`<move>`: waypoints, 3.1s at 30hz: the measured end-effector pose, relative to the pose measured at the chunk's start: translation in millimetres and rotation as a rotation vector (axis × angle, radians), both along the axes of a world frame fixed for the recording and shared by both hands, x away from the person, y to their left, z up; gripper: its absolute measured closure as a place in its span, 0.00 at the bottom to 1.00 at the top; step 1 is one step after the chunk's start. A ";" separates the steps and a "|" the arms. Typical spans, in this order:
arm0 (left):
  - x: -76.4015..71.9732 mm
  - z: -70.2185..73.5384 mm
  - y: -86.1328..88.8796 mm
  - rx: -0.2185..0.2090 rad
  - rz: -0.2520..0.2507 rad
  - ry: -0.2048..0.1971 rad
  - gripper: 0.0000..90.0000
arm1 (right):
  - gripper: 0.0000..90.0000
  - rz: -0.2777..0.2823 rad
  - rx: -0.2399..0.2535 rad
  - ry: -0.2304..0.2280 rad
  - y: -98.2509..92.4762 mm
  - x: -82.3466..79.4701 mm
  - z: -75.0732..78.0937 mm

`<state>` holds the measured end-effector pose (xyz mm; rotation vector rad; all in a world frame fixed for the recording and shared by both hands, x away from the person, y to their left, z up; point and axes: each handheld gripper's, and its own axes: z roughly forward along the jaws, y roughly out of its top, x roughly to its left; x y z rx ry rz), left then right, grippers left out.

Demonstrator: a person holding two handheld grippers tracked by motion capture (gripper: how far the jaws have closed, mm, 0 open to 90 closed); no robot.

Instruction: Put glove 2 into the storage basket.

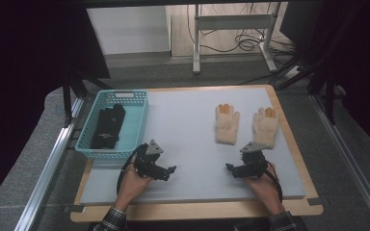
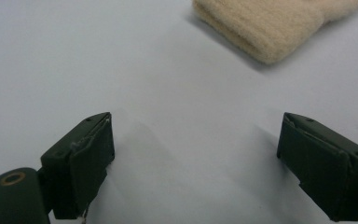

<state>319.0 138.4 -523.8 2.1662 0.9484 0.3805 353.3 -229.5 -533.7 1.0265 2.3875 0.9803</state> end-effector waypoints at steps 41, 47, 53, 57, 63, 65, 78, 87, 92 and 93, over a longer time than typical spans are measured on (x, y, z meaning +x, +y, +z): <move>-5.6 -26.8 11.2 0.011 0.093 0.046 0.00 | 0.30 -0.027 0.068 0.011 -6.6 6.2 8.8; -5.6 -26.8 11.2 0.011 0.093 0.046 0.00 | 0.45 -0.040 0.083 -0.005 -8.6 24.6 24.3; -5.7 -26.8 11.2 0.011 0.094 0.046 0.00 | 0.52 -0.048 0.097 -0.013 -8.5 46.1 35.5; -5.7 -26.9 11.1 0.011 0.095 0.046 0.00 | 0.52 -0.046 0.088 -0.023 -5.7 60.3 37.6; -5.8 -26.9 11.1 0.010 0.094 0.045 0.00 | 0.48 -0.056 0.109 -0.016 -1.9 88.1 36.6; -5.8 -26.9 11.2 0.011 0.095 0.045 0.00 | 0.46 -0.045 0.097 -0.017 1.7 96.8 36.8; -5.8 -26.9 11.2 0.011 0.094 0.045 0.00 | 0.34 -0.021 0.048 -0.032 30.6 145.9 25.7; -5.8 -26.9 11.2 0.011 0.094 0.044 0.00 | 0.34 0.012 -0.087 -0.045 48.0 153.8 11.9; -5.9 -26.9 11.1 0.011 0.094 0.044 0.00 | 0.51 0.002 0.000 0.011 41.7 155.6 8.8; -5.9 -26.9 11.1 0.011 0.095 0.044 0.00 | 0.51 0.002 0.000 0.011 41.7 155.6 8.8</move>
